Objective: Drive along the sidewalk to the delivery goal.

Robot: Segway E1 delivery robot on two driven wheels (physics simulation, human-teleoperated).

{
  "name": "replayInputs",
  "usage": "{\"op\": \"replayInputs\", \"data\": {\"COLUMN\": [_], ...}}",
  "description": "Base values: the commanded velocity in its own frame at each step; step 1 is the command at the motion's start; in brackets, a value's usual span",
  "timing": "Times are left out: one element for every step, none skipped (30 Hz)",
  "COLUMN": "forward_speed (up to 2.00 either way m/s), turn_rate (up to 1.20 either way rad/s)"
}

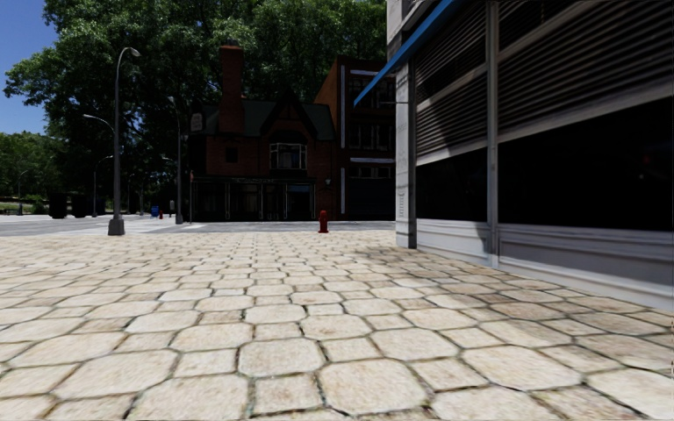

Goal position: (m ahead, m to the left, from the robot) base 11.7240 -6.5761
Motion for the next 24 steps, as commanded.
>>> {"op": "replayInputs", "data": {"forward_speed": [2.00, 2.00, 2.00, 2.00, 2.00, 2.00, 2.00, 2.00, 2.00, 2.00, 2.00, 2.00, 2.00, 2.00, 2.00, 2.00, 2.00, 2.00, 2.00, 2.00, 2.00, 2.00, 2.00, 2.00], "turn_rate": [0.00, 0.00, 0.00, 0.00, 0.00, 0.00, 0.00, 0.00, 0.00, 0.00, 0.00, 0.00, 0.00, 0.00, 0.00, 0.00, 0.00, 0.00, 0.00, 0.00, 0.00, 0.00, 0.00, 0.00]}}
